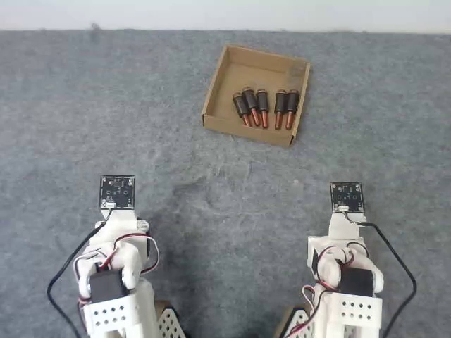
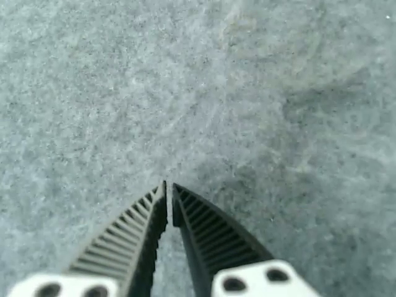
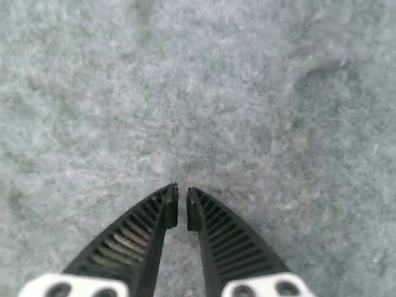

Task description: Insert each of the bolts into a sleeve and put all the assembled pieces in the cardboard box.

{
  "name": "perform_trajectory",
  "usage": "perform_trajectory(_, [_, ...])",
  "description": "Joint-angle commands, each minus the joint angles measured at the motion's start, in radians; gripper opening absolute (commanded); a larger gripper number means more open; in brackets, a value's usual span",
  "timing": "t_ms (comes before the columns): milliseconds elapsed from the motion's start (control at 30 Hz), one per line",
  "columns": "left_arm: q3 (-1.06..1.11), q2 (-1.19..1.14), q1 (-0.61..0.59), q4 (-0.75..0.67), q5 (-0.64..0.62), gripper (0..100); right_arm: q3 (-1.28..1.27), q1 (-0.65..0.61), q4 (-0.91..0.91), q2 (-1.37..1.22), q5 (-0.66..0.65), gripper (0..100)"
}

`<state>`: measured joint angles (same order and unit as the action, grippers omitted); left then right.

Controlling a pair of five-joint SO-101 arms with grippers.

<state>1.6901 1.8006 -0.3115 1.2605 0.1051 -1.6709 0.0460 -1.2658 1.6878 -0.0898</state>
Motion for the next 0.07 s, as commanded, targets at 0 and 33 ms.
perform_trajectory(0, [-0.005,0.021,-0.005,0.003,0.006,1,0.008,0.012,-0.004,0.016,0.005,0.6])
perform_trajectory(33, [-0.005,0.021,-0.005,0.003,0.006,1,0.008,0.012,-0.004,0.016,0.005,0.6])
